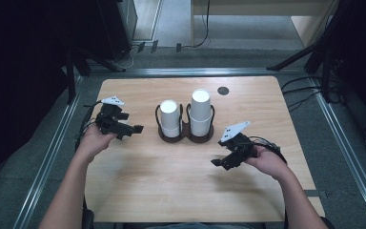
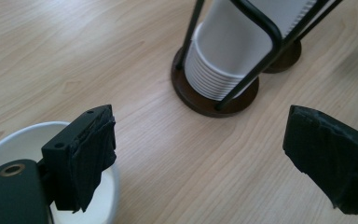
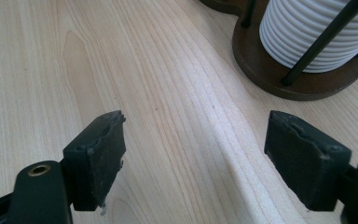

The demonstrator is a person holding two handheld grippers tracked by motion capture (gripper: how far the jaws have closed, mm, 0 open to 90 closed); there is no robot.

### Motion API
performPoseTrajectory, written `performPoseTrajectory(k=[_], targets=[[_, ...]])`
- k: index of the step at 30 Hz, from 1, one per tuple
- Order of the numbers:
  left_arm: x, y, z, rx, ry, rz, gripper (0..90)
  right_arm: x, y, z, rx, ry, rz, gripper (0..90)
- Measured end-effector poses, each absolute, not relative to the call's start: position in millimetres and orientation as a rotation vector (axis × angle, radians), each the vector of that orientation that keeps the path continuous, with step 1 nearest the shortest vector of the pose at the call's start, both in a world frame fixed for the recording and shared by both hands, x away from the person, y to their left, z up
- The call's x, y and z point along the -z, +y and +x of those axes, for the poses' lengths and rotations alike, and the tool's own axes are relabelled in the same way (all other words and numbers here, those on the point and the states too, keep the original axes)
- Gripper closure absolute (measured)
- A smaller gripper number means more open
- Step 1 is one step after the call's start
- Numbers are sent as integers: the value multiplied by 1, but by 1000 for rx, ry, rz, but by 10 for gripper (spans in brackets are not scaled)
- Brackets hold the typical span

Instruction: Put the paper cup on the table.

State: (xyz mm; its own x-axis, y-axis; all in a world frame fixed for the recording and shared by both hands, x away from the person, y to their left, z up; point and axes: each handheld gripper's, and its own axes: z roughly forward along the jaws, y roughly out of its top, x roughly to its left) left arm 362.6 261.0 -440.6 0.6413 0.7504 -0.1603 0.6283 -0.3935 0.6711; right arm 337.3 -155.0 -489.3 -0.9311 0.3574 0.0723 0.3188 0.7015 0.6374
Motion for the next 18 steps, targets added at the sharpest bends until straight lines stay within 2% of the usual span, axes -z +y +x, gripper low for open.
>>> performPoseTrajectory(k=[18], targets=[[459, 214, 348, -135, 928, 2243, 96, 488, -158, 337, -1047, 2843, 569, 206]])
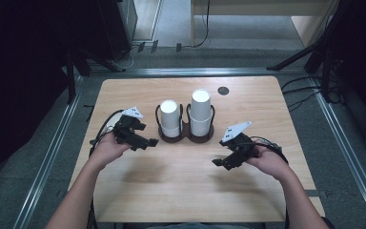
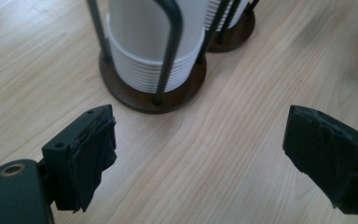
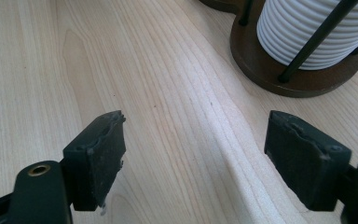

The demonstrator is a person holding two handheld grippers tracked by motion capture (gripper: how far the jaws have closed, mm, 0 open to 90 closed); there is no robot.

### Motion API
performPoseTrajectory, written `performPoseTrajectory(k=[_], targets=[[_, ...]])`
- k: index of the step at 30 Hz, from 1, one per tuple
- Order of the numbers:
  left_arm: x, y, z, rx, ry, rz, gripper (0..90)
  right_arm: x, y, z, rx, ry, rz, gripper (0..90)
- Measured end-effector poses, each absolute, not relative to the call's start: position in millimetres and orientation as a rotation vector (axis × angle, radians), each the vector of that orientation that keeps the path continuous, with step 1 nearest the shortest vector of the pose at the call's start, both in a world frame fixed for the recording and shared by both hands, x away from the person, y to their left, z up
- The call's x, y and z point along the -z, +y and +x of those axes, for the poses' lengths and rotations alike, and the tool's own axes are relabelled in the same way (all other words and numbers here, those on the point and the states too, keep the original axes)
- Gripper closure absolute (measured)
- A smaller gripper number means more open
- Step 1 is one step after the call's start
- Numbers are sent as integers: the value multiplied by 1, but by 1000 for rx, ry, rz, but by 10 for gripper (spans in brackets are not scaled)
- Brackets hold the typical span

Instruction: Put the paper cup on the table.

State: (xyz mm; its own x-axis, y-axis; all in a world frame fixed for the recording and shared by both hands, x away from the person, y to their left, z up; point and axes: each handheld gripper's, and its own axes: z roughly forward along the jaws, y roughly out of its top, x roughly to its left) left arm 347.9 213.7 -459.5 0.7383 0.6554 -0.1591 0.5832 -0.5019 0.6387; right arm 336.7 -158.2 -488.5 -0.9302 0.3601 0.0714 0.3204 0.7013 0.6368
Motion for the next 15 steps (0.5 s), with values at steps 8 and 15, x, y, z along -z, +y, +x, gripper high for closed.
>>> performPoseTrajectory(k=[8, 15], targets=[[466, 198, 343, -108, 886, 2273, 96, 489, -158, 337, -1042, 2843, 565, 206], [469, 182, 337, -93, 834, 2291, 97, 489, -157, 336, -1039, 2844, 559, 206]])
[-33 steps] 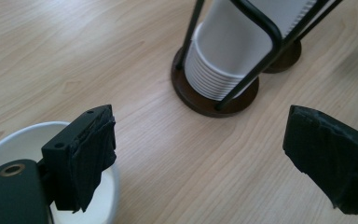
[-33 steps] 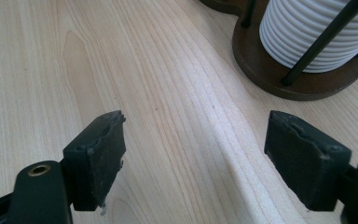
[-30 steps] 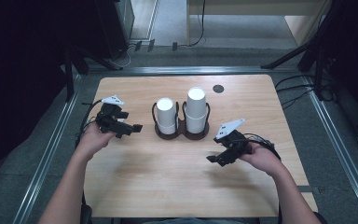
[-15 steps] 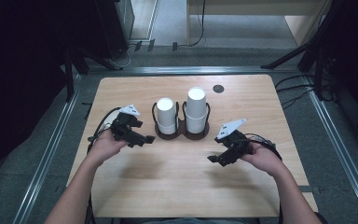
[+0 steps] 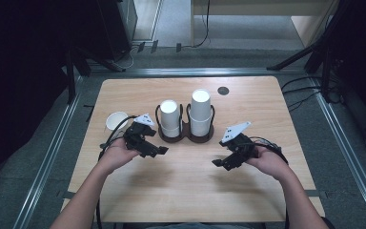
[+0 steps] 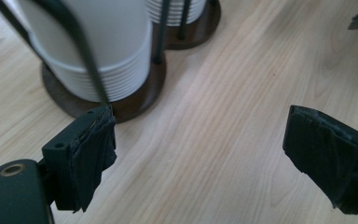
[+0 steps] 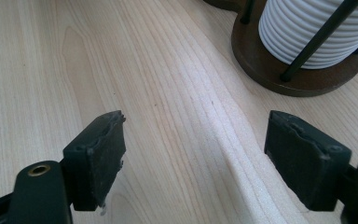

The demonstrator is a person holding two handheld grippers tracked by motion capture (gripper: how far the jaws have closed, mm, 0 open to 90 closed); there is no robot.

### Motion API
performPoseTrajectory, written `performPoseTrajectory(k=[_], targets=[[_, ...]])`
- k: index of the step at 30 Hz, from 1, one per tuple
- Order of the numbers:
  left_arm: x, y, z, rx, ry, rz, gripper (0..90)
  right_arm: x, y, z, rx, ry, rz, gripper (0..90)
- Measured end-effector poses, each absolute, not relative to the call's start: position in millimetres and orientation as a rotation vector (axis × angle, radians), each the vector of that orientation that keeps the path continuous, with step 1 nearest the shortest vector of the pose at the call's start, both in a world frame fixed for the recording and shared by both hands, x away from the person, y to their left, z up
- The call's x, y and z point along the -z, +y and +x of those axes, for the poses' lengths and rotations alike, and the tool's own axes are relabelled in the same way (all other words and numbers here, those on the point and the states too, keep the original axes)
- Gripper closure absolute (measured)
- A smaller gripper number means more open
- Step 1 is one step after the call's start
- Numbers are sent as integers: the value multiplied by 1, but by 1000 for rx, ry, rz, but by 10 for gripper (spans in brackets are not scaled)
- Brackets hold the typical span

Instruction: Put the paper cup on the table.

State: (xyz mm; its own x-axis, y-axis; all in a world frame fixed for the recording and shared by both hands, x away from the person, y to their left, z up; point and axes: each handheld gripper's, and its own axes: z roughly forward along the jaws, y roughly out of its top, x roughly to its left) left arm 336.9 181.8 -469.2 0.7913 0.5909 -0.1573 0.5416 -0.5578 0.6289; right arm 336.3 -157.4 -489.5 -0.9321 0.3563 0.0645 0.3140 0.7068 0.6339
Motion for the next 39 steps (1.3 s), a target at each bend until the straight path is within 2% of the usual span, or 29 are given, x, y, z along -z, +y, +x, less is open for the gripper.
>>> performPoseTrajectory(k=[10, 28, 39], targets=[[475, 161, 331, -49, 770, 2306, 97, 490, -156, 336, -1023, 2850, 555, 206], [475, 117, 318, -71, 657, 2330, 97, 488, -153, 332, -1063, 2853, 529, 206], [479, 110, 318, -60, 663, 2328, 97, 490, -152, 332, -1034, 2861, 497, 206]])
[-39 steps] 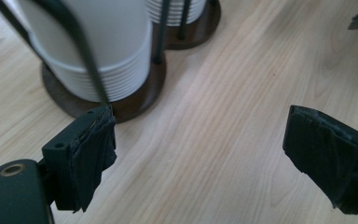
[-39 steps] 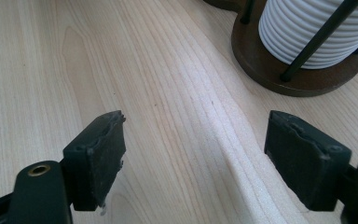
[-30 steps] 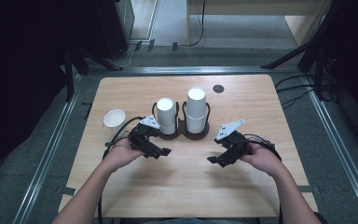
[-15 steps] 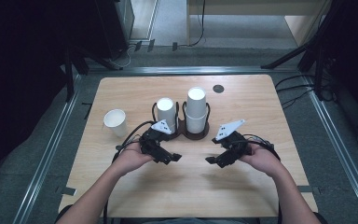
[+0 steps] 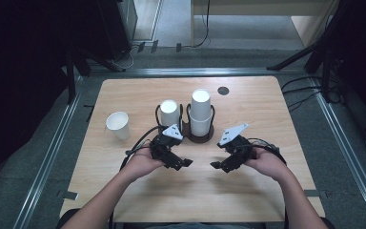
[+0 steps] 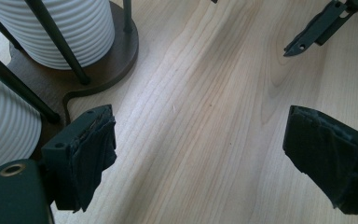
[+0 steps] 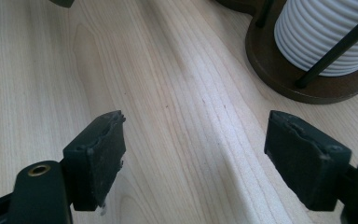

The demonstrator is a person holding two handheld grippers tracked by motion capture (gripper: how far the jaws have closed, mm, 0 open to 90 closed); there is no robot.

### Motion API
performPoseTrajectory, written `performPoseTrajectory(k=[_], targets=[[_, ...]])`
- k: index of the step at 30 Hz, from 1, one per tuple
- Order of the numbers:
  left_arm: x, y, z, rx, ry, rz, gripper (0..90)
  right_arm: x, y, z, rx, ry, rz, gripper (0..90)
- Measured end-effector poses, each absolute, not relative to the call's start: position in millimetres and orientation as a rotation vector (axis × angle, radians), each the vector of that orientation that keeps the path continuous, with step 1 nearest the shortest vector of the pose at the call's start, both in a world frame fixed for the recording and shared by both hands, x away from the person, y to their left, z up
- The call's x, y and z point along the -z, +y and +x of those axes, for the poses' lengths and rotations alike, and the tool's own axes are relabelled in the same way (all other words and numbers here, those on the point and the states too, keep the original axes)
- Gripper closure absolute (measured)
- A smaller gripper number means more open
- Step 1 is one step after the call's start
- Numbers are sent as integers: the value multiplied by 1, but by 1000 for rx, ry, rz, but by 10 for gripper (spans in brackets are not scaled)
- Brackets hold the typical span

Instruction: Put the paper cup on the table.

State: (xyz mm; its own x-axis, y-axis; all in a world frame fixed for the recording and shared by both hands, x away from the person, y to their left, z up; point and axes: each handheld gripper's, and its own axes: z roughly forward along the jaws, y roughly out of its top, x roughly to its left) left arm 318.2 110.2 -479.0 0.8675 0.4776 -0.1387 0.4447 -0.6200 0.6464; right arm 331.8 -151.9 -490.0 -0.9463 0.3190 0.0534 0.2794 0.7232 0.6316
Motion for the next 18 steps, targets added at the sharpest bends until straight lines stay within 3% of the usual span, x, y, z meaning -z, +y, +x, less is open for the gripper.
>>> performPoseTrajectory(k=[18], targets=[[491, 113, 323, -84, 687, 2371, 97, 492, -152, 330, -992, 2868, 434, 206]])
